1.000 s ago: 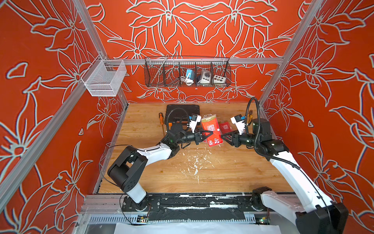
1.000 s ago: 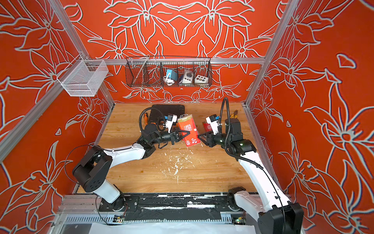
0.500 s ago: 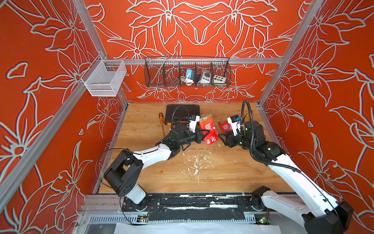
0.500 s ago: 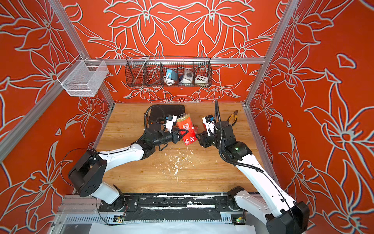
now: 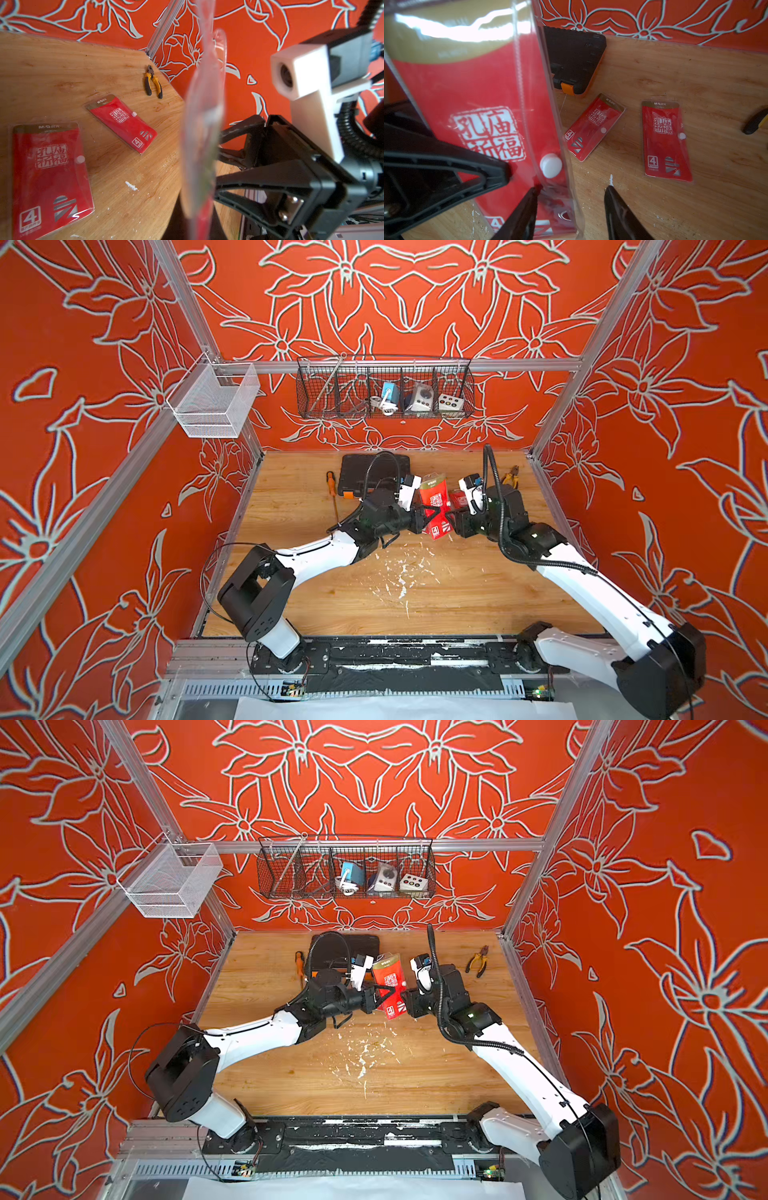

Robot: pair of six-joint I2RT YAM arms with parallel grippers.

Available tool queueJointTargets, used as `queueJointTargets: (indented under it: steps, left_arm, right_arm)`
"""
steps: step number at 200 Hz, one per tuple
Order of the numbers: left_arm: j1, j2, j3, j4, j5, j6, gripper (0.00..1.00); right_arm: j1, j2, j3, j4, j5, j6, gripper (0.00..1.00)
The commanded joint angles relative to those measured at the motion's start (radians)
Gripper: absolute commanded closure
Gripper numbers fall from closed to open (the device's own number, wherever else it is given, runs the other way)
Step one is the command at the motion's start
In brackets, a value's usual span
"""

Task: Open the ruler set and take out the ruler
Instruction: Open the ruler set bag.

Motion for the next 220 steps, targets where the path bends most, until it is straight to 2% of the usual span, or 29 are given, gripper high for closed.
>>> queueJointTargets:
  steps: [1,21,44,109,178,220]
  left_arm:
    - [-0.012,0.016,0.027,-0.01,0.01,0.017,1.0]
    - [-0.02,0.017,0.028,-0.004,0.014,0.021,1.0]
    - [-0.022,0.02,0.033,-0.002,0.024,0.02,1.0]
    - [-0.023,0.005,0.015,0.021,0.026,0.018,1.0]
    - [-0.021,0.004,-0.008,0.046,0.006,0.013,1.0]
    - [-0.021,-0.009,-0.023,0.046,0.004,0.012,1.0]
  right_arm:
    - [0.003,0.0,0.043,0.0,0.047,-0.026,0.47]
    - [0.004,0.016,0.069,-0.034,0.072,-0.035,0.51]
    - [0.003,0.044,0.103,-0.079,0.088,-0.047,0.61]
    - [0.004,0.07,0.127,-0.146,0.141,-0.057,1.0]
    - [0.003,0.059,0.121,-0.18,0.235,-0.063,1.0]
    - [0.004,0.047,0.103,-0.189,0.385,-0.071,1.0]
